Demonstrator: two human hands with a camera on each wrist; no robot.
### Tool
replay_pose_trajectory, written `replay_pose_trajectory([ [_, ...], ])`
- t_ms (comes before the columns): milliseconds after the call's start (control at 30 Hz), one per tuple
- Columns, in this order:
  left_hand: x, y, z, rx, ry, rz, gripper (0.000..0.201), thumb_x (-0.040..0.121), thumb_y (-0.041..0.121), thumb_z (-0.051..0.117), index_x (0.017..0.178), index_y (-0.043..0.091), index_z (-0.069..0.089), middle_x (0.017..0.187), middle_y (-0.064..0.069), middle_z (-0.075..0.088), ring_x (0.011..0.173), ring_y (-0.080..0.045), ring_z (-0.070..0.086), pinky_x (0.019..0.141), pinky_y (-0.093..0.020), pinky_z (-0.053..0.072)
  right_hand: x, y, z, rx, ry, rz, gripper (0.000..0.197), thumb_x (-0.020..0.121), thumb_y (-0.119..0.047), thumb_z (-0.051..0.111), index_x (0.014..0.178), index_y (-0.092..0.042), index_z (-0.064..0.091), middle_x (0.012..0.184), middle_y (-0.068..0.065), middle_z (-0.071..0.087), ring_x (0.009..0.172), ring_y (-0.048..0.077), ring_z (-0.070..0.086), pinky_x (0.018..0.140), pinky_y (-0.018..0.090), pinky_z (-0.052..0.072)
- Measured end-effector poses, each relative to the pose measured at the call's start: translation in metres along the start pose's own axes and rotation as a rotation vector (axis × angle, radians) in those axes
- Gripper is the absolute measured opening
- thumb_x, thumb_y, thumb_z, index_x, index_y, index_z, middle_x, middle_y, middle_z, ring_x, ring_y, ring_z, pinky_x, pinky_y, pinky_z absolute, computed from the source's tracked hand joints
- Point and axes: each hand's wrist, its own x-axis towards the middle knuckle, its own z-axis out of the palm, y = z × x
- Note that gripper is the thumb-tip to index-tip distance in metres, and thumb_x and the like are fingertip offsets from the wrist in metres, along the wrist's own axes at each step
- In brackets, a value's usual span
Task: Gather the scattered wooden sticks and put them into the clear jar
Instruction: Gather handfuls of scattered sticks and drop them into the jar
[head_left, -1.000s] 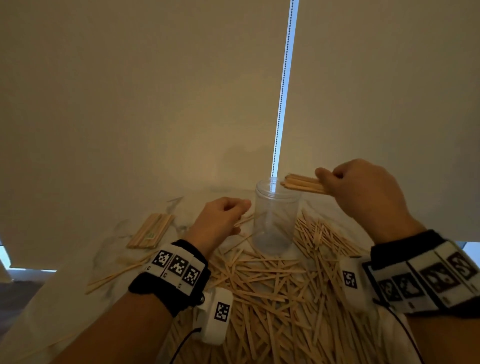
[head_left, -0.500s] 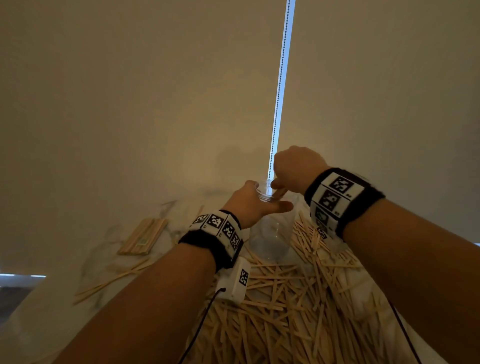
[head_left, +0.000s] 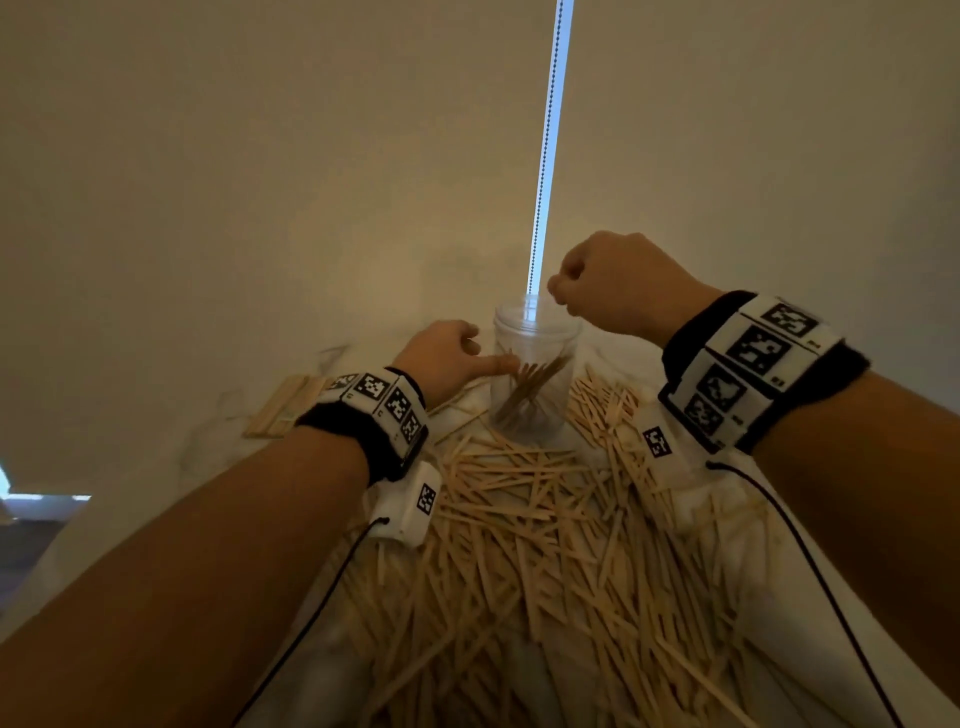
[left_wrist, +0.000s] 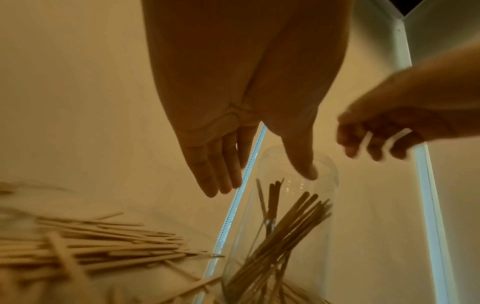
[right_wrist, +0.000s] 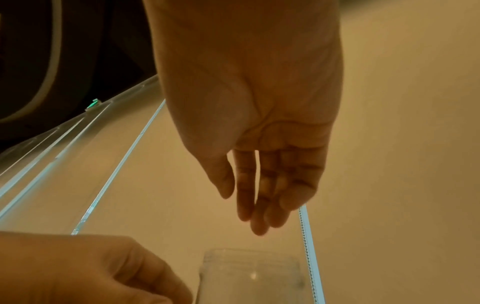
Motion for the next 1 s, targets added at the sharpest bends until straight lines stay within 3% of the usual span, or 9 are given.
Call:
replay_pose_trajectory([
  [100,-0.032,-0.011,-0.021,0.128,-0.067,-0.003,0.054,0.079,0.055,0.075,0.113,0.014,0.071,0.106,0.001,0.073,0.091,-0.012,0.068,0.083,-0.029,0.053,-0.041,0.014,-0.002,-0.008,-0.219,0.131,0.037,0.094,-0.040,0.054,0.084,-0.010,0.073,0.078,0.003,0.075,0.074,0.022,0.071,0.075,0.035,0.059],
  [233,-0.085,-0.021,-0.043,0.347,-0.232,0.040,0.036,0.083,0.056,0.070,0.095,0.022,0.070,0.081,0.006,0.074,0.072,-0.006,0.070,0.068,-0.027,0.051,-0.095,0.040,0.010,-0.022,-0.452,0.330,0.044,0.094,-0.044,0.058,0.080,-0.004,0.070,0.067,0.007,0.073,0.053,0.021,0.067,0.057,0.029,0.057],
  [367,-0.139,-0.024,-0.073,0.741,-0.351,0.012,0.046,0.082,0.065,0.064,0.086,0.020,0.068,0.070,0.005,0.072,0.067,-0.011,0.067,0.067,-0.029,0.052,-0.147,0.059,0.014,-0.143,-0.582,0.451,0.054,0.095,-0.053,0.053,0.071,-0.005,0.064,0.062,0.010,0.069,0.053,0.024,0.063,0.071,0.037,0.059],
  [600,-0.227,-0.015,-0.094,0.935,-0.773,-0.540,0.085,0.075,0.086,0.047,0.087,0.005,0.073,0.074,-0.001,0.077,0.062,-0.011,0.071,0.069,-0.025,0.057,-0.191,0.054,0.012,-0.375,-0.824,0.488,0.085,0.091,-0.074,0.022,0.085,-0.006,0.071,0.073,0.005,0.071,0.060,0.015,0.063,0.072,0.028,0.048],
  [667,-0.241,-0.019,-0.083,1.037,-0.763,-0.485,0.086,0.076,0.088,0.039,0.078,0.010,0.075,0.068,0.002,0.075,0.057,-0.008,0.068,0.070,-0.023,0.055,-0.191,0.049,0.020,-0.343,-0.817,0.433,0.077,0.095,-0.069,0.024,0.080,-0.009,0.069,0.078,0.002,0.068,0.063,0.015,0.059,0.076,0.028,0.046],
  [767,-0.247,-0.022,-0.064,1.112,-0.589,-0.286,0.080,0.086,0.081,0.039,0.060,0.012,0.070,0.057,0.002,0.071,0.054,-0.009,0.064,0.080,-0.028,0.056,-0.188,0.038,0.030,-0.340,-0.720,0.328,0.062,0.100,-0.058,0.033,0.062,-0.015,0.054,0.062,0.000,0.054,0.056,0.013,0.049,0.075,0.027,0.041],
  [833,-0.243,-0.019,-0.052,1.082,-0.489,-0.214,0.069,0.089,0.072,0.047,0.060,0.012,0.067,0.057,0.002,0.069,0.055,-0.011,0.063,0.070,-0.026,0.055,-0.186,0.030,0.034,-0.305,-0.687,0.304,0.057,0.101,-0.052,0.041,0.062,-0.013,0.057,0.061,0.001,0.057,0.057,0.014,0.053,0.075,0.027,0.045],
  [900,-0.237,-0.013,-0.039,1.039,-0.410,-0.145,0.058,0.090,0.064,0.056,0.062,0.013,0.060,0.058,0.002,0.063,0.055,-0.013,0.057,0.061,-0.027,0.051,-0.185,0.022,0.035,-0.230,-0.689,0.317,0.049,0.098,-0.047,0.050,0.073,-0.009,0.067,0.068,0.004,0.067,0.065,0.018,0.066,0.074,0.029,0.054],
  [1000,-0.224,-0.005,-0.018,0.997,-0.306,-0.041,0.049,0.093,0.050,0.060,0.061,0.015,0.050,0.062,-0.001,0.055,0.057,-0.015,0.052,0.060,-0.032,0.051,-0.185,0.009,0.037,-0.218,-0.700,0.285,0.055,0.098,-0.054,0.045,0.104,-0.006,0.071,0.107,0.008,0.070,0.100,0.024,0.068,0.093,0.035,0.054],
])
